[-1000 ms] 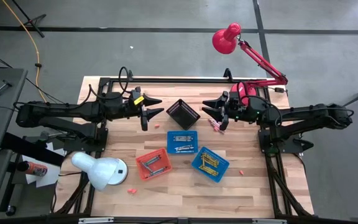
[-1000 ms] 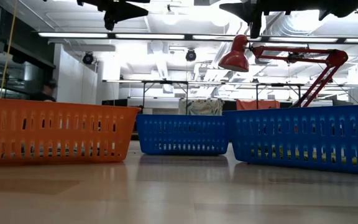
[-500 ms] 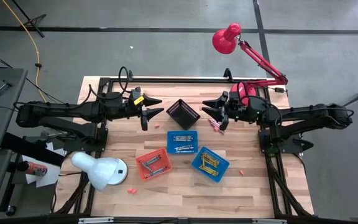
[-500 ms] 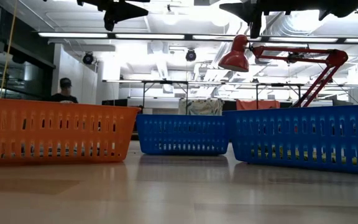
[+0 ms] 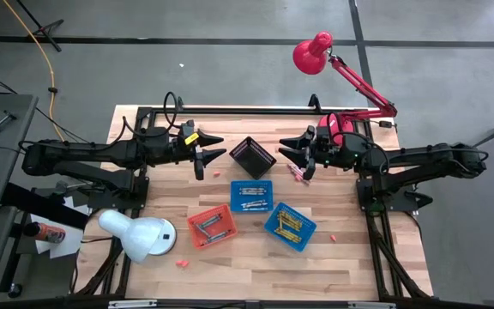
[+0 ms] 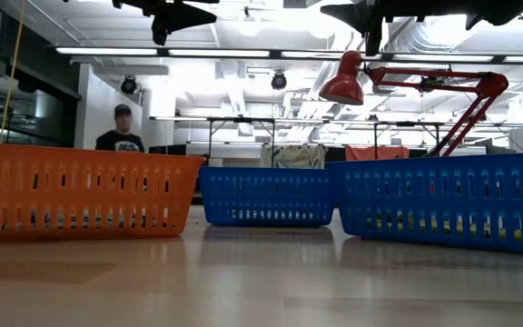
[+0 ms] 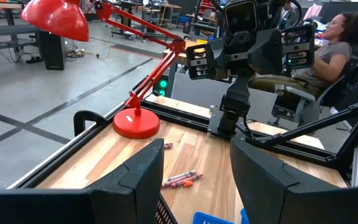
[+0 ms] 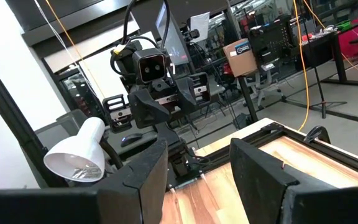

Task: Sort crayons
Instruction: Put the white crayon into the left blue bin

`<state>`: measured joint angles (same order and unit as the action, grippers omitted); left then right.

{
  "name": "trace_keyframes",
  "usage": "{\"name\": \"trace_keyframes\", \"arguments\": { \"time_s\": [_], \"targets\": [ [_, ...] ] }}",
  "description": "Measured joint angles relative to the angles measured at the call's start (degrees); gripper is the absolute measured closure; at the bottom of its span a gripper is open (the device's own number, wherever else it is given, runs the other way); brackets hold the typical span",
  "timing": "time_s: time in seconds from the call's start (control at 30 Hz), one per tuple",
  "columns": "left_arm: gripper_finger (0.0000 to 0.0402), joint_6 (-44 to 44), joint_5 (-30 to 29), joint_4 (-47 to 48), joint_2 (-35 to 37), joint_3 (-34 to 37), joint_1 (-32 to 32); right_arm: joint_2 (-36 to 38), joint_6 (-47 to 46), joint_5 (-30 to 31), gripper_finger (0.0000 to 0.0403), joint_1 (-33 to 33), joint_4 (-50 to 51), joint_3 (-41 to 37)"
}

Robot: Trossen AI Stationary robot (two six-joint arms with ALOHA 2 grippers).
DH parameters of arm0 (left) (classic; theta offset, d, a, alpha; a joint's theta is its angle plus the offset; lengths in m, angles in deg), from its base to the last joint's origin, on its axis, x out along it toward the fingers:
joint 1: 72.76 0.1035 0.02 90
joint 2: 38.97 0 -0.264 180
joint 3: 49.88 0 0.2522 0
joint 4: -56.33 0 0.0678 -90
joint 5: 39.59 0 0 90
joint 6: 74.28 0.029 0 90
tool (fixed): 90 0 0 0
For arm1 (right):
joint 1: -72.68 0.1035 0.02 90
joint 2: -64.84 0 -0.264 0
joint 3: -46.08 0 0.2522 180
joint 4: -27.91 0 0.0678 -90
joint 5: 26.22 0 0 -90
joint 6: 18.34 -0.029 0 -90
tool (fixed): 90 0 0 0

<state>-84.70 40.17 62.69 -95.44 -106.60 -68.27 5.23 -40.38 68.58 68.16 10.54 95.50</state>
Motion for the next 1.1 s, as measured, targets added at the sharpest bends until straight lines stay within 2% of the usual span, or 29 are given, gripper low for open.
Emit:
{"name": "trace_keyframes", "arguments": {
  "time_s": [0.27,0.47,0.63,0.83,0.97,1.1],
  "targets": [
    [0.0227,-3.44,-0.35,0.0,-0.01,0.0,0.07,0.0,-0.04,0.0,0.0236,0.0,0.0,0.0],
    [0.0227,-9.11,-5.79,3.44,-0.07,-2.23,3.87,-0.02,-0.62,0.0,0.0236,0.0,0.0,-0.01],
    [0.0227,-12.37,-5.93,19.64,-2.89,-10.68,12.11,-0.02,-0.63,0.0,0.0236,0.0,0.14,-0.02],
    [0.0234,-12.55,-3.59,47.22,-13.48,-19.78,24.16,-0.02,-0.48,0.0,0.0236,0.0,2.43,-0.02],
    [0.0243,-11.16,-3.63,60.31,-21.5,-20.51,30.83,-0.04,-0.46,0.0,0.0236,0.0,3.43,-0.02],
    [0.025,-7.6,-4.02,62.93,-27.89,-18.12,36.18,-0.04,-0.46,0.0,0.0236,0.0,3.8,-0.02]
  ]
}}
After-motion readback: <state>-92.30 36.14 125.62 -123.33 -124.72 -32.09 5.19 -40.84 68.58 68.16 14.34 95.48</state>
